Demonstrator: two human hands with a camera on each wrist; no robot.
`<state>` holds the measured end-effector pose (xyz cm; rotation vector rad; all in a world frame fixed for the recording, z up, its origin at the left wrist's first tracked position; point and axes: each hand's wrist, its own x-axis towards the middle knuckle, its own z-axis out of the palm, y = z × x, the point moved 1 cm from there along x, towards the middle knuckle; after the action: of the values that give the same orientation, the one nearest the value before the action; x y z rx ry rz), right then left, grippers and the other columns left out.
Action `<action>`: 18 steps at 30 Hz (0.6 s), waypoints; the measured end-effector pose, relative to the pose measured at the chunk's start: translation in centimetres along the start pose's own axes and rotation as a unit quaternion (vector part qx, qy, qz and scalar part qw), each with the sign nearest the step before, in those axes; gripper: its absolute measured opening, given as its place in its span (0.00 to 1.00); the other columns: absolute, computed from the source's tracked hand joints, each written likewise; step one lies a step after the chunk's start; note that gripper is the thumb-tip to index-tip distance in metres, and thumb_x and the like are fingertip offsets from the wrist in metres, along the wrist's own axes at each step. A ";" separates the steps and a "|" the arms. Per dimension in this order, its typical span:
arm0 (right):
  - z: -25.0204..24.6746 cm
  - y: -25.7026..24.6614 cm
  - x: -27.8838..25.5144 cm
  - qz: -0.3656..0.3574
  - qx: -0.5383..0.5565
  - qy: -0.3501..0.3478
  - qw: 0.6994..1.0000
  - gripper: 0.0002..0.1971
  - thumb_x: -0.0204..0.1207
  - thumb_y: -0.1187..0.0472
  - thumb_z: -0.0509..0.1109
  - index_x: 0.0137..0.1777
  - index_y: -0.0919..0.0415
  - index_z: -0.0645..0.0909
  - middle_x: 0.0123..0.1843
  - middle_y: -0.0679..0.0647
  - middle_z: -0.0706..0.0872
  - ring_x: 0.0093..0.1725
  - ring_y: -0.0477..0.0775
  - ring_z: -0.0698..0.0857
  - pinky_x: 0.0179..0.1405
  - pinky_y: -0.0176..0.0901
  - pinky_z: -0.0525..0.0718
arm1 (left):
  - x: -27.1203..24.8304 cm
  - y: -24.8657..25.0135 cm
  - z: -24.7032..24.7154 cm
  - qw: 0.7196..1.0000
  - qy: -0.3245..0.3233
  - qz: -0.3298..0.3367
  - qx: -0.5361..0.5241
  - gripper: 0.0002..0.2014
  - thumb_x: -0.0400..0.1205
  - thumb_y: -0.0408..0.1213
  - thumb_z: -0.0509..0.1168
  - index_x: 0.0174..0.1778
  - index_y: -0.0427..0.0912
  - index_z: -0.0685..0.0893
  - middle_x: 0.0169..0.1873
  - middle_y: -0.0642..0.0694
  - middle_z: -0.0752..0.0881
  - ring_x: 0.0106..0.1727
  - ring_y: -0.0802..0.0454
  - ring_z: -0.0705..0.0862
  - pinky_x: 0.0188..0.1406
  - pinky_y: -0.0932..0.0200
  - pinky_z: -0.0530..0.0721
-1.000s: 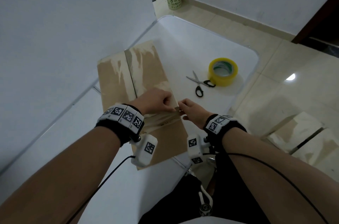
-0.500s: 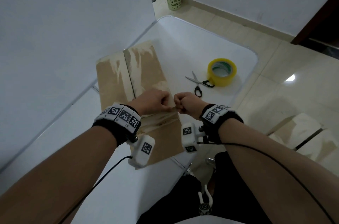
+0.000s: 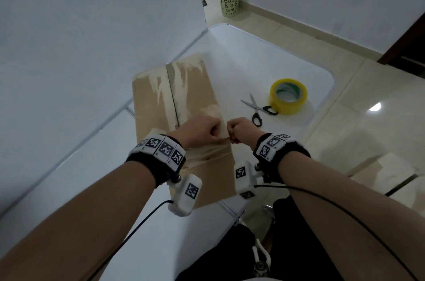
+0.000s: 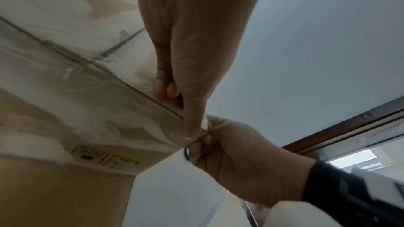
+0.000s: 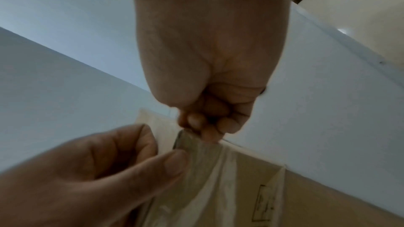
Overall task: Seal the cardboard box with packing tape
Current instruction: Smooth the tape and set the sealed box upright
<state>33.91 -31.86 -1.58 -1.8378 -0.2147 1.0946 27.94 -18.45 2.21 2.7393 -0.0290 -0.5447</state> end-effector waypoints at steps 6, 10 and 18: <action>-1.9 -0.1 0.7 0.052 -0.112 0.037 0.992 0.10 0.81 0.71 0.58 0.48 0.62 0.80 0.53 0.60 0.84 0.50 0.58 0.84 0.61 0.50 0.83 | -1.9 -0.9 -1.2 0.928 0.024 -0.102 -0.359 0.12 0.83 0.48 0.66 0.41 0.42 0.81 0.34 0.50 0.82 0.35 0.57 0.80 0.37 0.65 0.77; -1.7 -2.4 1.4 0.030 -0.110 0.108 0.988 0.17 0.83 0.62 0.57 0.67 0.67 0.76 0.65 0.67 0.82 0.65 0.67 0.81 0.66 0.61 0.80 | -5.2 -6.2 -2.3 0.802 0.266 -0.218 -0.489 0.07 0.84 0.39 0.64 0.46 0.39 0.81 0.39 0.48 0.84 0.42 0.49 0.84 0.48 0.54 0.84; 3.7 -5.0 2.1 -0.004 -0.148 0.079 0.986 0.50 0.73 0.41 0.71 0.83 0.65 0.46 0.81 0.65 0.62 0.78 0.65 0.67 0.76 0.54 0.69 | -9.5 -10.7 1.2 0.876 0.250 -0.327 -0.250 0.49 0.67 0.63 0.74 0.80 0.60 0.56 0.82 0.43 0.51 0.81 0.39 0.58 0.75 0.32 0.66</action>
<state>33.82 -25.70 0.57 -2.1755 -0.3049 0.9437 18.15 -7.94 1.05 2.2316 1.0409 0.0367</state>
